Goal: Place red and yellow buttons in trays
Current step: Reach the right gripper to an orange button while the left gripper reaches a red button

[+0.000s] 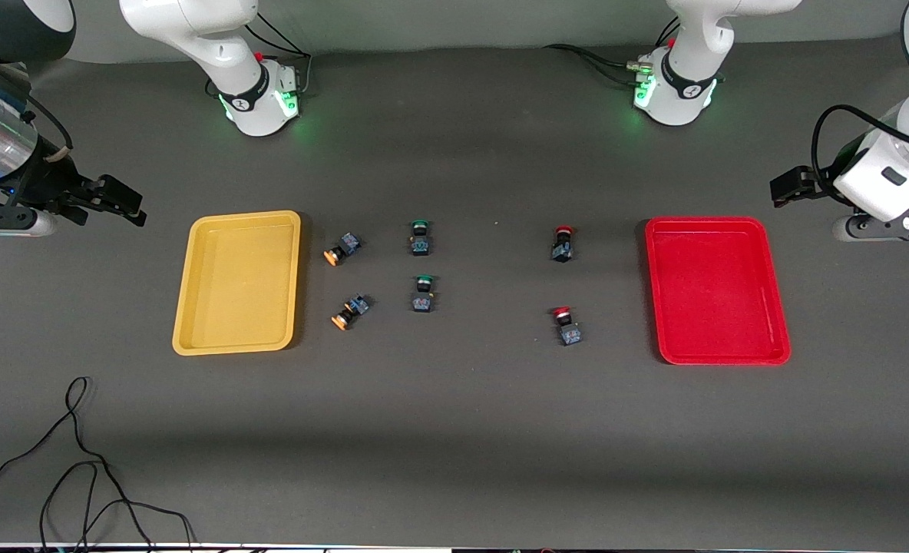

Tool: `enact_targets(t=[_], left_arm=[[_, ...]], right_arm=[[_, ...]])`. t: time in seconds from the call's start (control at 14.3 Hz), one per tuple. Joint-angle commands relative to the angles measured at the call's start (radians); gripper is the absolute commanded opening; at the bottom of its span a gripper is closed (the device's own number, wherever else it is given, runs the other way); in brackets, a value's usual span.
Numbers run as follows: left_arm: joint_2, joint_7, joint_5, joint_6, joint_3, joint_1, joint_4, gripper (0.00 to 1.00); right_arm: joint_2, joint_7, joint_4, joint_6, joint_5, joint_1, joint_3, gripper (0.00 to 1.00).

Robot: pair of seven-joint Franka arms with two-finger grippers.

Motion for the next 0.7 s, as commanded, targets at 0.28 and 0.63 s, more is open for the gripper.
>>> enact_targets(t=[0.28,0.63], left_arm=[[-0.002,-0.003,0.014,-0.019,-0.004,-0.005,0.012,1.0],[-0.01,-0.004,0.007,-0.021,-0.002,0.0,0.009,1.0]], right_arm=[[0.043,-0.024,0.029,-0.02,0.023,-0.016,0.008,1.0],[0.127,0.188,-0.015,0.071,0.023,-0.008,0.091,1.0]])
